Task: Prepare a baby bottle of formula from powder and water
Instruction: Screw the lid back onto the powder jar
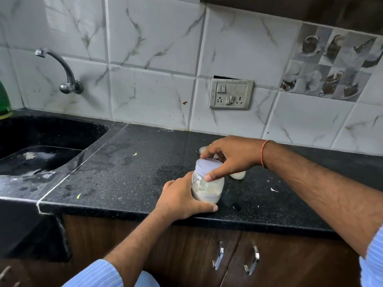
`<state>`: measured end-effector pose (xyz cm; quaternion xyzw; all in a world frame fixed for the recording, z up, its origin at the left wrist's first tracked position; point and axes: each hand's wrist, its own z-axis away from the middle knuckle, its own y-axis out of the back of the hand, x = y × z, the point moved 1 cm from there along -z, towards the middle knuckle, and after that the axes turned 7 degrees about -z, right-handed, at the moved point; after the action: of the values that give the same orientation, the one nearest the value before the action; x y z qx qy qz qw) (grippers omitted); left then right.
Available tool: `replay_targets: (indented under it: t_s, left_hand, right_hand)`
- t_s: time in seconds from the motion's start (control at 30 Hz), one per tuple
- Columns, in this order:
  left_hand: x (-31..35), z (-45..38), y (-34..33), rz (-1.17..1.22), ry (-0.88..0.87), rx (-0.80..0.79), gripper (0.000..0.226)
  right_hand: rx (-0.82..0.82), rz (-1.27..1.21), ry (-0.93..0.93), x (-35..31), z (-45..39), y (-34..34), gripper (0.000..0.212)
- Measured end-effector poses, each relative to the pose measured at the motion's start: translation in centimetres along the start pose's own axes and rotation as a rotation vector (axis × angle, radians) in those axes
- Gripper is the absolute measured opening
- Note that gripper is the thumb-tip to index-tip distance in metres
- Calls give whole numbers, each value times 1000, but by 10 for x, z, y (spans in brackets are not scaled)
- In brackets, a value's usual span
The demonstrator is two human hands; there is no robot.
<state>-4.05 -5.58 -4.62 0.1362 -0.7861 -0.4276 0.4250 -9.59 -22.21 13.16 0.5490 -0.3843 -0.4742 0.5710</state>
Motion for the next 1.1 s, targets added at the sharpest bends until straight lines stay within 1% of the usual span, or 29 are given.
replay_targets:
  t_s: [0.07,0.17,0.2,0.3,0.4,0.5,0.57,0.63,0.73,0.8,0.83,0.93,0.97,1.03,1.1]
  left_hand:
    - [0,0,0,-1,5,6,96]
    - [0,0,0,-5,6,8,98]
    - [0,0,0,-5,7,10,99]
    - [1,0,0,2,16,11,99]
    - [1,1,1,5,26,11,95]
    - [2,1,1,16,29,9,95]
    - [2,1,1,25,31,11,96]
    - [2,2,1,31,32,15,96]
    - [4,3,2,37,32,16,95]
    - [5,3,2,40,37,14,95]
    - [5,4,2,42,43,13,95]
    - [5,3,2,37,53,17,91]
    - [6,3,2,35,53,20,89]
    - [6,4,2,35,51,31,88]
    - [6,4,2,34,45,38,89]
  right_hand:
    - [-5,40,-25,-1,4,-3,74]
    - [18,112,-92,1,11,-3,93]
    - [27,138,-112,2,13,-3,94]
    - [56,174,-148,7,21,-1,79]
    - [96,230,-140,5,31,-1,74]
    - [156,342,-87,-1,40,-5,65]
    - [208,380,-38,-5,45,-10,65]
    - [224,390,-17,-8,49,-14,68]
    - [240,354,0,-11,50,-18,75]
    - [231,273,36,-14,50,-18,78]
    - [221,218,59,-16,50,-19,73]
    - [190,72,97,-24,51,-23,48]
    - [180,55,95,-24,49,-24,47]
    - [168,57,82,-24,40,-28,53]
    - [168,51,29,-22,30,-29,62]
